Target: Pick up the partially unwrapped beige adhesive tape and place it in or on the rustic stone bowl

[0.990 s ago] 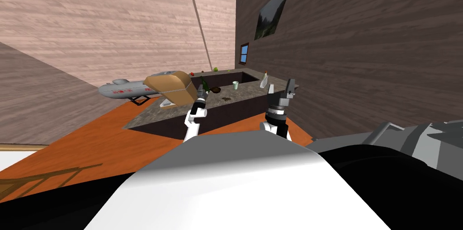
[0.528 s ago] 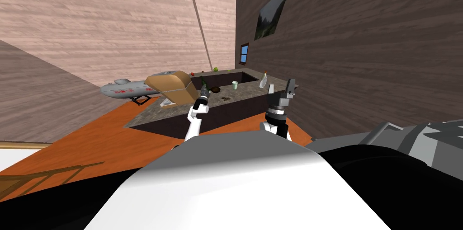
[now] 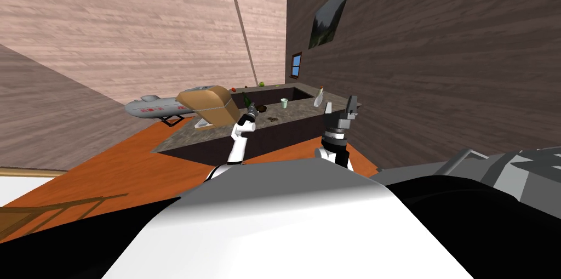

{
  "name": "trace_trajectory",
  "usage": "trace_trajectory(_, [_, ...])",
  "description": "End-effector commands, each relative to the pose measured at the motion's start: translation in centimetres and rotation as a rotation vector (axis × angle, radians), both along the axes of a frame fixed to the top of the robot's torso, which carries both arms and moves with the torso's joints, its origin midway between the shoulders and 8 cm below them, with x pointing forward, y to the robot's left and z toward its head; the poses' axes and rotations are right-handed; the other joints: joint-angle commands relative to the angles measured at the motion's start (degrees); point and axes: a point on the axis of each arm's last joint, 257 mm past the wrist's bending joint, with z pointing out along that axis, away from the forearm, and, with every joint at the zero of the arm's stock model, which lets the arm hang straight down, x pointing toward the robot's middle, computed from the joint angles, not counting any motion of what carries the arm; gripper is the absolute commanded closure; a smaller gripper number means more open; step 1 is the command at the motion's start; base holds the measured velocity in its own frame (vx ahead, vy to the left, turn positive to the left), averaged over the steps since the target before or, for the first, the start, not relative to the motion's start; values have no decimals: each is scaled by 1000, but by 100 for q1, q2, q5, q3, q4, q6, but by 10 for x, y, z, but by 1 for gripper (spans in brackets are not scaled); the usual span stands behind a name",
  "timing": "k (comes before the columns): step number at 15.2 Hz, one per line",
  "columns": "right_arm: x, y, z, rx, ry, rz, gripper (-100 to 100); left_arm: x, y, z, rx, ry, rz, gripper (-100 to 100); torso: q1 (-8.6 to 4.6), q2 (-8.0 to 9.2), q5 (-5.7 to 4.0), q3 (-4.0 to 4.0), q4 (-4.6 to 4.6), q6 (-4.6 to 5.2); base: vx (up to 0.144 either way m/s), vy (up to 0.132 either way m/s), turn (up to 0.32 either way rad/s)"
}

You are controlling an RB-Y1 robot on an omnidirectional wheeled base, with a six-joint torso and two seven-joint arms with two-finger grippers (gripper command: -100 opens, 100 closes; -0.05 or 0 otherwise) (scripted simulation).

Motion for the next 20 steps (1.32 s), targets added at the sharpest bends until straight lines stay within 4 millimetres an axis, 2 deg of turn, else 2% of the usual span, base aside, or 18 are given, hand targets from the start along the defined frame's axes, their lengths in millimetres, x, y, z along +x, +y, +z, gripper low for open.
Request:
trace_trajectory(1, [0,0,0,0,0,0,0,3,-1,-7,0,31,-2,-100,0,0,0,0,0,0,-5,-17,0])
trace_trajectory(2, [0,0,0,0,0,0,0,13,-9,-11,-12,70,-14,-100,5,-1,1,0,0,-1,-7,-25,26])
trace_trajectory(4, [0,0,0,0,0,0,0,16,-11,-19,-9,103,-14,-100,3,-3,1,-2,-1,0,-4,-29,20])
trace_trajectory(6, [0,0,0,0,0,0,0,27,-20,-26,-17,156,-26,-100,2,-5,1,-3,-1,0,0,-35,30])
trace_trajectory(8, [0,0,0,0,0,0,0,26,-20,-32,-15,178,-25,-100,3,-7,1,-4,-2,0,5,-22,5])
trace_trajectory(9, [0,0,0,0,0,0,0,35,-28,-36,-21,216,-36,-100,6,-7,1,-4,-2,-1,6,-23,34])
trace_trajectory(12, [0,0,0,0,0,0,0,34,-28,-45,-18,254,-35,-100,5,-9,1,-5,-2,-1,7,-23,13])
trace_trajectory(13, [0,0,0,0,0,0,0,41,-36,-49,-21,295,-44,-100,8,-8,2,-5,-2,-1,7,-20,34])
trace_trajectory(15, [0,0,0,0,0,0,0,40,-36,-59,-18,331,-42,-100,5,-10,1,-5,-2,-1,13,-26,22])
trace_trajectory(16, [0,0,0,0,0,0,0,45,-43,-59,-21,360,-51,-100,5,-10,1,-6,-3,-1,20,-26,37])
trace_trajectory(18, [0,0,0,0,0,0,0,44,-43,-73,-16,410,-48,-100,4,-15,1,-8,-3,-1,24,-28,25])
trace_trajectory(19, [0,0,0,0,0,0,0,49,-51,-69,-17,431,-57,-100,5,-15,1,-9,-4,-1,29,-30,37])
trace_trajectory(20, [0,0,0,0,0,0,0,48,-51,-78,-13,463,-55,-100,4,-17,1,-9,-3,-1,36,-34,37])
